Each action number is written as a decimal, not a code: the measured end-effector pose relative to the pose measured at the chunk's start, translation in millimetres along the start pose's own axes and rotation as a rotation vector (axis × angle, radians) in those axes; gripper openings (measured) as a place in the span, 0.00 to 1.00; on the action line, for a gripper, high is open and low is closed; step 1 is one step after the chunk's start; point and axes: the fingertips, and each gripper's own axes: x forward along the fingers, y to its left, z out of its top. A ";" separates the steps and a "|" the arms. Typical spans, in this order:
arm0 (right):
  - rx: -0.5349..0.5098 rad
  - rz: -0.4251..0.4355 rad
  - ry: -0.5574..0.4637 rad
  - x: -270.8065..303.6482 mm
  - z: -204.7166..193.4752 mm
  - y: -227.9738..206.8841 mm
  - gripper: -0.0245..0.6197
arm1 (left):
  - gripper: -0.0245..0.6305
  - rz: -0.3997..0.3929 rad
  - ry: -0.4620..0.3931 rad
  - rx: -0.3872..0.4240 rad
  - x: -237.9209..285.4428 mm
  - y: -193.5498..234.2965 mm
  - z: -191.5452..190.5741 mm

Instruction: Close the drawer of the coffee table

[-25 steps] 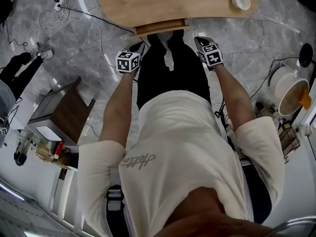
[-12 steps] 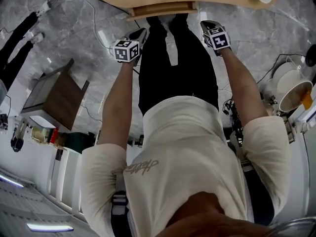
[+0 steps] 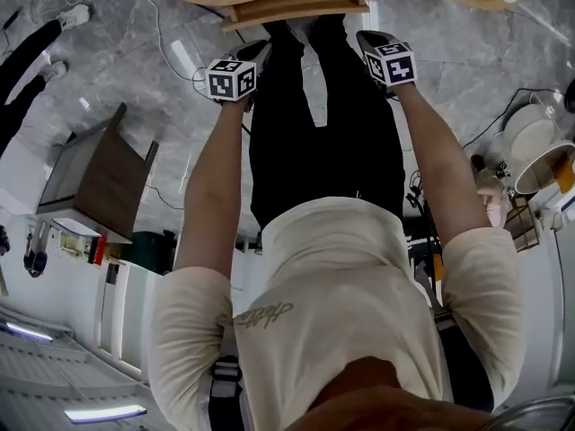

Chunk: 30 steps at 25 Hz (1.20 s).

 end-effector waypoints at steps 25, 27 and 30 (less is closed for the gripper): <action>0.204 -0.014 -0.059 89.4 8.5 -8.0 0.03 | 0.04 0.068 0.115 -0.095 64.5 80.3 -50.9; 0.193 -0.003 -0.049 92.4 6.7 -4.4 0.03 | 0.04 0.090 0.090 -0.082 62.5 85.5 -42.3; 0.187 -0.006 -0.057 93.9 7.0 -5.9 0.03 | 0.04 0.109 0.082 -0.074 67.0 90.0 -31.4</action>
